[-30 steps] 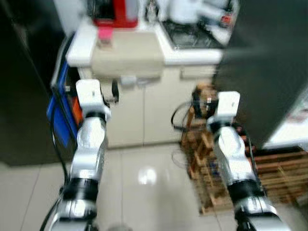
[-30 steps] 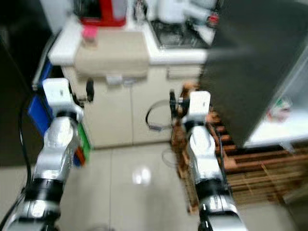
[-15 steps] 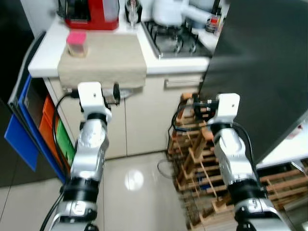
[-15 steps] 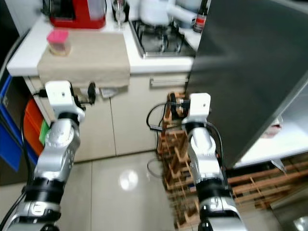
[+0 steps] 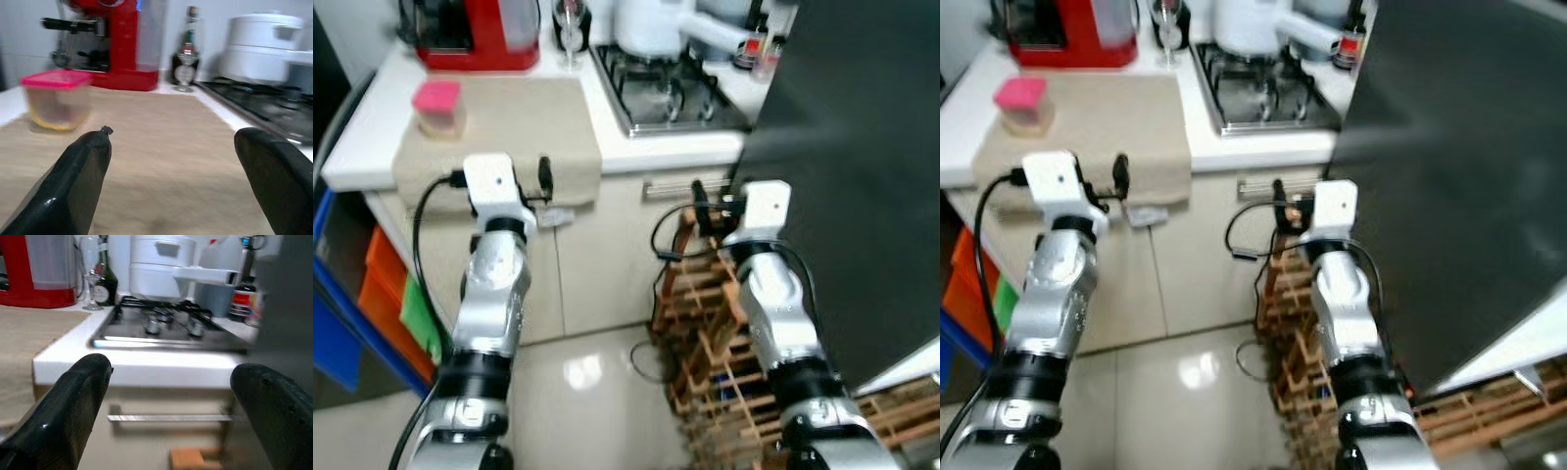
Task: Restocking fridge
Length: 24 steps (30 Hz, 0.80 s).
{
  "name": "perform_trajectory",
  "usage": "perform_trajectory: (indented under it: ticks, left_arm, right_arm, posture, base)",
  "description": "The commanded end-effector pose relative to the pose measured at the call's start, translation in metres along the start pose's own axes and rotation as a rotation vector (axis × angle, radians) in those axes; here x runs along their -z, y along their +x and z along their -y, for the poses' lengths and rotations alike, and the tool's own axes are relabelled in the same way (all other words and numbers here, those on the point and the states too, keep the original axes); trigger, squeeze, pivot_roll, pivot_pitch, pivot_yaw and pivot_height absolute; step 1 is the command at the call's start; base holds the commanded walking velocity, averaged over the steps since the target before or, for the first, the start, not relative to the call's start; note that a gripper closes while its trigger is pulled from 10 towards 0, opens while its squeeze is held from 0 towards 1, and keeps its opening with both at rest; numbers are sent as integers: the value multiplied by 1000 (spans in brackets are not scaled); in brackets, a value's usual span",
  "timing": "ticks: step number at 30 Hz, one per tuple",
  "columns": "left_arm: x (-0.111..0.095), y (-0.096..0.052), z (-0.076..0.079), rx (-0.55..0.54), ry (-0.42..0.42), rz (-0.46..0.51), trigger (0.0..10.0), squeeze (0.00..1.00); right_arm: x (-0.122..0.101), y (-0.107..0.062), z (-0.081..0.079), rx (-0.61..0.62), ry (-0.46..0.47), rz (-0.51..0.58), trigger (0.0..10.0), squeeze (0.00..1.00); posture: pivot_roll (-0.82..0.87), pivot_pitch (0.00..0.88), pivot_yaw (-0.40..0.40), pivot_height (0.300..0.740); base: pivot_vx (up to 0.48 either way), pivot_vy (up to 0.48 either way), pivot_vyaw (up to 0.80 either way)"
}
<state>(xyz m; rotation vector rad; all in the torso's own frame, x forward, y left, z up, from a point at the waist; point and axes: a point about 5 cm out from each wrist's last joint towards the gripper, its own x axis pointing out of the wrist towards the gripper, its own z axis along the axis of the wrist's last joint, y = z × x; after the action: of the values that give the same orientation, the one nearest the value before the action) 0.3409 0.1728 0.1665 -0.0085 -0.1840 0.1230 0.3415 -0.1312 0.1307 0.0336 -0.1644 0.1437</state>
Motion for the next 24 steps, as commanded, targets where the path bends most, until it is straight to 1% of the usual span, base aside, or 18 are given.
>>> perform_trajectory:
  ticks: [1, 5, 7, 11, 12, 13, 17, 20, 24]
  left_arm:
    - [-4, 1, -11, -47, 4, 4, 10000, 1000]
    - [-6, 2, -13, -48, -7, 11, 10000, 1000]
    - [-9, 3, -11, -39, -10, 22, 10000, 1000]
    - [-12, 5, -10, -40, -1, 33, 10000, 1000]
    - [-14, 5, -10, -39, 6, 43, 10000, 784]
    - [-16, 6, -7, -31, 12, 55, 10000, 0]
    - [-21, 5, -5, -36, 10, 75, 10000, 0]
    - [-29, 4, -5, -47, 17, 86, 10000, 0]
    - [-35, 2, -2, -30, 23, 106, 10000, 0]
  right_arm:
    - [-6, 4, -8, -27, 12, 18, 10000, 0]
    - [-6, 4, -9, -30, 12, 17, 10000, 0]
    - [-6, 4, -9, -33, 12, 18, 10000, 0]
    - [-6, 3, -9, -35, 12, 17, 10000, 0]
    - [-6, 3, -9, -34, 13, 17, 10000, 0]
    - [-6, 3, -9, -34, 15, 17, 10000, 0]
    - [-9, 3, -8, -39, 15, 22, 10000, 0]
    - [-17, 3, -7, -36, 16, 53, 10000, 0]
    - [-20, 2, -5, -35, 18, 56, 10000, 0]
  posture:
    - [-3, 0, -43, 740]
    - [0, 0, -49, 740]
    - [1, 0, -52, 740]
    - [-2, 0, -53, 740]
    - [-2, 0, -53, 740]
    - [-4, 0, -53, 740]
    - [-5, 0, -53, 740]
    - [-8, 0, -53, 740]
    - [-8, 0, -56, 740]
  base:
    - [416, 0, 0]
    - [419, 0, 0]
    - [369, 302, 0]
    - [0, 442, 0]
    - [0, 442, 0]
    - [0, 352, 0]
    - [0, 0, 0]
    - [0, 0, 700]
    - [0, 0, 677]
